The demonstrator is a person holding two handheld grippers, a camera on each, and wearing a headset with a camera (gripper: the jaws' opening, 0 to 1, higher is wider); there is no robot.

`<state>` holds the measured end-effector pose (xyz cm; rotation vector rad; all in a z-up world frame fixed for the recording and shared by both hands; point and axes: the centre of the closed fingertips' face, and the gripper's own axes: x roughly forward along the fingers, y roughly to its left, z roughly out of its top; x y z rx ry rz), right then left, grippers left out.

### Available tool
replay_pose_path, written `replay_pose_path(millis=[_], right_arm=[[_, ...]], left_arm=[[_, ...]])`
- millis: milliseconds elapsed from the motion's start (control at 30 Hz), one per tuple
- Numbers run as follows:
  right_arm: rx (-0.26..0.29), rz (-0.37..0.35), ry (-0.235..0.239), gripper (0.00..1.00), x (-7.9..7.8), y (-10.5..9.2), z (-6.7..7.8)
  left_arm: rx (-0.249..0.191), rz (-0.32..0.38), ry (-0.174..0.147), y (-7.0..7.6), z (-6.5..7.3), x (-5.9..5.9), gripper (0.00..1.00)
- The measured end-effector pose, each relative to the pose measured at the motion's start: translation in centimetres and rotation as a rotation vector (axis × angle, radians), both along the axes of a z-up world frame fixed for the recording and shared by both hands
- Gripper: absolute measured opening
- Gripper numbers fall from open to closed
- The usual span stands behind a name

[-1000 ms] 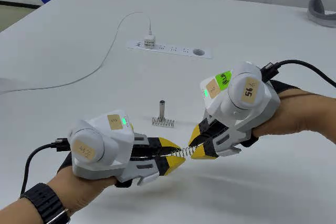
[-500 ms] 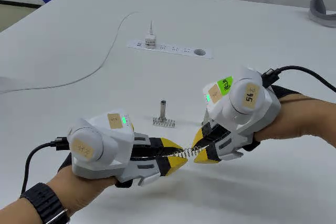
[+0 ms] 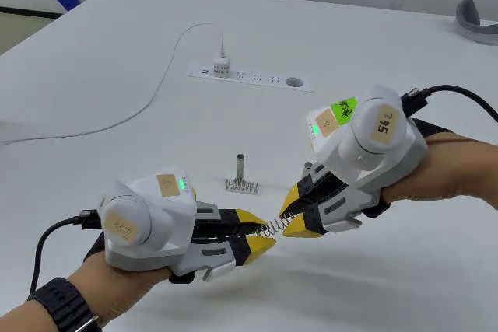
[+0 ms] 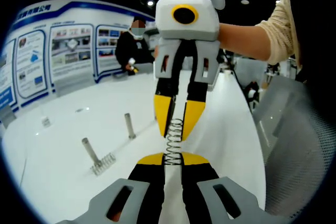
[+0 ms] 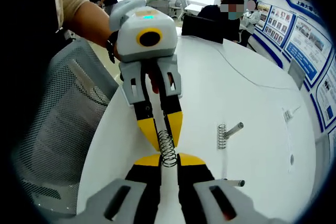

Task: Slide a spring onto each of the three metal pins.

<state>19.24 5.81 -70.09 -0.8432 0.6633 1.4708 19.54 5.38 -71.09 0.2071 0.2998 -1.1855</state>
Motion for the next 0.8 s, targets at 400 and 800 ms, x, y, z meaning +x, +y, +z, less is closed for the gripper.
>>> replay_pose_path(millis=[400, 800], right_arm=[[0.071, 0.011, 0.018, 0.12, -0.7, 1.8, 1.5], [0.098, 0.013, 0.014, 0.12, -0.8, 2.8, 1.9]], left_arm=[[0.002, 0.009, 0.002, 0.0, -0.2, 0.1, 0.11], [-0.002, 0.008, 0.003, -0.1, -0.2, 0.2, 0.10]])
